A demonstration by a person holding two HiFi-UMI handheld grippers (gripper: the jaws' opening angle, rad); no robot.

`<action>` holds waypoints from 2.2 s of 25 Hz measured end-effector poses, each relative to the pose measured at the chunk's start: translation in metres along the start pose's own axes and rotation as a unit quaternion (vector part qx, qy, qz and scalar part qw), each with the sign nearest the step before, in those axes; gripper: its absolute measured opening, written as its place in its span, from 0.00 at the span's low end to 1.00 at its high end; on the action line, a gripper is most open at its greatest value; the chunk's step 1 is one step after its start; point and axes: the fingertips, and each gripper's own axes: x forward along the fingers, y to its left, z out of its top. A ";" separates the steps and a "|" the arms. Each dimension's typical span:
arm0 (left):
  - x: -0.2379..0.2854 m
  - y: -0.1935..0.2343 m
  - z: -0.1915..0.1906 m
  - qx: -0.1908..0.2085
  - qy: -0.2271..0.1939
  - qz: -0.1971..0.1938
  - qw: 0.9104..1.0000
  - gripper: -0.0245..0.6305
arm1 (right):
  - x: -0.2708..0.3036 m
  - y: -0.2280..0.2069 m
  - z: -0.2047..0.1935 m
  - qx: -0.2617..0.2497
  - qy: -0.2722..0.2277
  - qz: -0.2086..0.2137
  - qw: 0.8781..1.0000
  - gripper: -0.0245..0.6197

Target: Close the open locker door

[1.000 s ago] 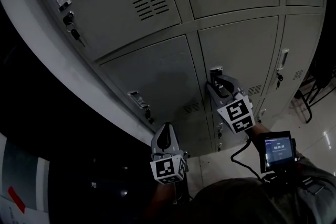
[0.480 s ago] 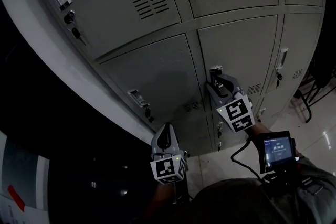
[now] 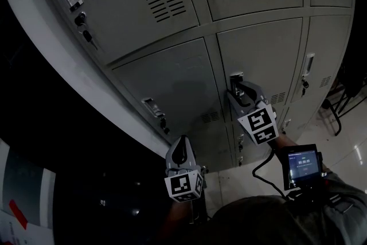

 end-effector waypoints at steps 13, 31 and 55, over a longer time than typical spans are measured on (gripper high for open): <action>0.002 -0.041 0.009 -0.003 -0.005 -0.019 1.000 0.04 | -0.048 -0.005 -0.004 0.009 0.005 0.006 1.000 0.26; -0.048 -0.248 0.039 -0.024 0.007 -0.061 0.998 0.04 | -0.265 -0.082 -0.038 0.075 0.014 0.004 0.997 0.05; -0.205 -0.338 0.076 -0.020 -0.006 -0.062 0.998 0.04 | -0.459 -0.032 -0.017 0.103 -0.004 -0.001 0.995 0.05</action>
